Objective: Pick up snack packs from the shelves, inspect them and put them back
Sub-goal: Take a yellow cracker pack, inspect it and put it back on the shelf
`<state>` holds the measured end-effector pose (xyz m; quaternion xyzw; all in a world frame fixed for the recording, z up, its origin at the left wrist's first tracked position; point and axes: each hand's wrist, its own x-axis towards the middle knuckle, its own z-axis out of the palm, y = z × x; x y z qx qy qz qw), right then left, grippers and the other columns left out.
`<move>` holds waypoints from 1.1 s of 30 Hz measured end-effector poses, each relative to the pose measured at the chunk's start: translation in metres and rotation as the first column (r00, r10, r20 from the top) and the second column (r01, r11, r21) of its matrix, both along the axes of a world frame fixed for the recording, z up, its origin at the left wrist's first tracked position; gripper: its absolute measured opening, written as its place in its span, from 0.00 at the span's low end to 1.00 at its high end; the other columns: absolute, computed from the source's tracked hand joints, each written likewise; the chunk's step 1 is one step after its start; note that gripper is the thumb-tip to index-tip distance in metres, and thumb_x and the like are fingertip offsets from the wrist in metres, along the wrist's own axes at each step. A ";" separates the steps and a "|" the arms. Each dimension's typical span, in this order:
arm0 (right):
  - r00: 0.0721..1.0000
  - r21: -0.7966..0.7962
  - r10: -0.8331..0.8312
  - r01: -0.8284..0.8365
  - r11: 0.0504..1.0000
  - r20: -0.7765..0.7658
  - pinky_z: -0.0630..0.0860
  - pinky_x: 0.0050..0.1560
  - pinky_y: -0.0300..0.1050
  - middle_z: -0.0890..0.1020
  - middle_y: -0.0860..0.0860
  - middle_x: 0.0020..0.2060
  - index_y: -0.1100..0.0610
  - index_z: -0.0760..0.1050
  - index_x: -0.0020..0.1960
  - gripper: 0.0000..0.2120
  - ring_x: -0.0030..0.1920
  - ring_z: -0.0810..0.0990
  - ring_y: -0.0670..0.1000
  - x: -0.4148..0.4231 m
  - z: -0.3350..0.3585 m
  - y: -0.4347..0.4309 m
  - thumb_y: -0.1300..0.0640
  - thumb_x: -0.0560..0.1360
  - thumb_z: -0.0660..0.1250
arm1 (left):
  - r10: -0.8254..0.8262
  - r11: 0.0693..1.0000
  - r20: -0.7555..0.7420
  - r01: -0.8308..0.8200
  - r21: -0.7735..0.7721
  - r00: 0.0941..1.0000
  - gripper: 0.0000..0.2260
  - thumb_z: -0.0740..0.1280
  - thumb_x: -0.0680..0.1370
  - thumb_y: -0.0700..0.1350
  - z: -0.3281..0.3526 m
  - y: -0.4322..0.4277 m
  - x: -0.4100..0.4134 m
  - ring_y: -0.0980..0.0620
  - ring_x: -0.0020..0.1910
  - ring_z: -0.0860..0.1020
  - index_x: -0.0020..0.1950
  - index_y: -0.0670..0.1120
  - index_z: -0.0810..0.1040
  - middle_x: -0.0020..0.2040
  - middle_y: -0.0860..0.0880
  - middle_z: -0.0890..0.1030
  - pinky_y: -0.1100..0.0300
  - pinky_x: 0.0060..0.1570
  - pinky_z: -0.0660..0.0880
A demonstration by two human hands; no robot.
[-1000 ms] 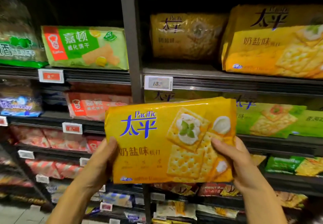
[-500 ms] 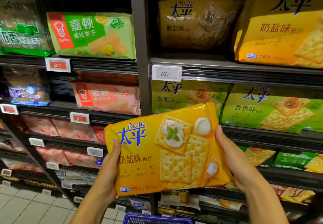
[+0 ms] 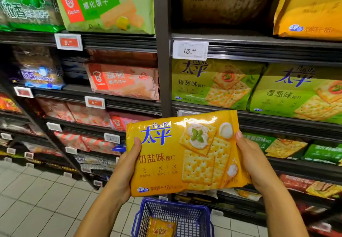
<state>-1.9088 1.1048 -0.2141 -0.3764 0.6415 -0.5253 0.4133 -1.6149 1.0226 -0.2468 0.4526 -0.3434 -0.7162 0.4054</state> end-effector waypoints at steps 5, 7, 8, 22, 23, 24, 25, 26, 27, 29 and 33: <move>0.997 -0.013 0.014 -0.013 1.000 0.080 0.82 0.40 0.37 0.89 0.50 0.48 0.40 0.88 0.49 0.19 0.48 0.89 0.50 0.004 -0.014 -0.002 0.35 0.76 0.60 | -0.007 1.000 0.006 0.007 0.027 1.000 0.25 0.69 0.68 0.70 -0.007 0.006 0.008 0.36 0.55 0.86 0.57 0.56 0.87 0.58 0.40 0.86 0.41 0.45 0.84; 0.992 -0.013 0.037 -0.035 0.999 0.117 0.84 0.45 0.43 0.89 0.51 0.51 0.42 0.87 0.54 0.19 0.51 0.88 0.51 0.004 -0.017 -0.001 0.36 0.76 0.61 | -0.009 0.999 -0.002 0.009 0.044 1.000 0.25 0.69 0.68 0.70 -0.010 0.007 0.011 0.36 0.55 0.86 0.56 0.57 0.87 0.58 0.41 0.86 0.40 0.45 0.84; 0.991 -0.006 0.046 -0.046 0.999 0.128 0.83 0.50 0.48 0.89 0.51 0.53 0.44 0.86 0.57 0.20 0.53 0.88 0.52 0.005 -0.019 -0.001 0.37 0.76 0.62 | -0.011 0.998 -0.007 0.011 0.059 1.000 0.25 0.69 0.68 0.70 -0.012 0.008 0.012 0.36 0.55 0.86 0.56 0.57 0.88 0.58 0.41 0.87 0.40 0.45 0.84; 0.988 0.042 0.096 -0.102 0.994 0.124 0.80 0.59 0.53 0.88 0.51 0.55 0.50 0.82 0.63 0.20 0.56 0.87 0.52 0.010 -0.028 0.014 0.41 0.84 0.58 | -0.067 0.990 0.024 0.063 0.128 0.997 0.20 0.69 0.71 0.69 -0.021 0.007 0.025 0.37 0.53 0.86 0.54 0.59 0.88 0.58 0.41 0.87 0.41 0.42 0.84; 0.989 0.040 0.097 -0.101 0.994 0.110 0.80 0.61 0.54 0.88 0.51 0.54 0.50 0.82 0.62 0.20 0.55 0.87 0.52 0.013 -0.027 0.015 0.42 0.84 0.58 | -0.064 0.988 0.014 0.061 0.139 0.998 0.21 0.69 0.71 0.69 -0.023 0.007 0.026 0.36 0.54 0.86 0.55 0.59 0.88 0.58 0.41 0.87 0.41 0.43 0.84; 0.991 0.034 0.096 -0.099 0.994 0.094 0.79 0.63 0.56 0.88 0.52 0.53 0.51 0.83 0.61 0.20 0.55 0.87 0.52 0.016 -0.024 0.016 0.42 0.84 0.58 | -0.059 0.986 0.004 0.058 0.155 0.998 0.21 0.69 0.71 0.69 -0.025 0.008 0.027 0.36 0.54 0.86 0.56 0.58 0.88 0.58 0.41 0.87 0.40 0.43 0.84; 0.992 0.028 0.097 -0.099 0.995 0.079 0.79 0.64 0.57 0.89 0.53 0.53 0.52 0.83 0.61 0.20 0.55 0.87 0.53 0.018 -0.021 0.017 0.41 0.84 0.58 | -0.055 0.983 -0.006 0.055 0.175 0.998 0.21 0.69 0.72 0.69 -0.028 0.008 0.028 0.35 0.55 0.86 0.56 0.58 0.88 0.59 0.41 0.86 0.38 0.44 0.83; 0.992 0.018 0.105 -0.107 0.994 0.067 0.79 0.64 0.58 0.88 0.53 0.52 0.52 0.83 0.60 0.20 0.54 0.87 0.54 0.020 -0.018 0.017 0.41 0.83 0.59 | -0.051 0.978 -0.017 0.053 0.202 0.999 0.22 0.69 0.73 0.69 -0.032 0.008 0.029 0.35 0.56 0.85 0.57 0.57 0.87 0.60 0.40 0.86 0.37 0.46 0.83; 0.991 -0.001 0.121 -0.122 0.993 0.057 0.80 0.63 0.58 0.89 0.53 0.51 0.51 0.84 0.58 0.20 0.54 0.87 0.55 0.022 -0.015 0.018 0.40 0.82 0.60 | -0.047 0.969 -0.028 0.053 0.240 0.998 0.23 0.68 0.73 0.69 -0.035 0.009 0.030 0.34 0.57 0.85 0.58 0.55 0.87 0.61 0.39 0.85 0.34 0.48 0.82; 0.982 -0.049 0.187 -0.185 0.982 0.040 0.84 0.52 0.48 0.88 0.49 0.44 0.46 0.86 0.52 0.18 0.46 0.88 0.49 0.027 -0.008 0.019 0.37 0.82 0.61 | -0.056 0.939 -0.042 0.067 0.338 0.998 0.25 0.69 0.73 0.69 -0.040 0.011 0.032 0.31 0.58 0.84 0.59 0.52 0.87 0.62 0.37 0.84 0.31 0.52 0.80; 0.969 -0.126 0.220 -0.205 0.971 0.114 0.80 0.45 0.42 0.88 0.53 0.51 0.49 0.84 0.57 0.18 0.53 0.87 0.55 0.036 -0.007 0.021 0.39 0.78 0.63 | -0.130 0.867 -0.100 0.162 0.470 0.986 0.29 0.68 0.75 0.67 -0.053 0.021 0.030 0.29 0.62 0.81 0.64 0.46 0.85 0.67 0.35 0.81 0.33 0.55 0.80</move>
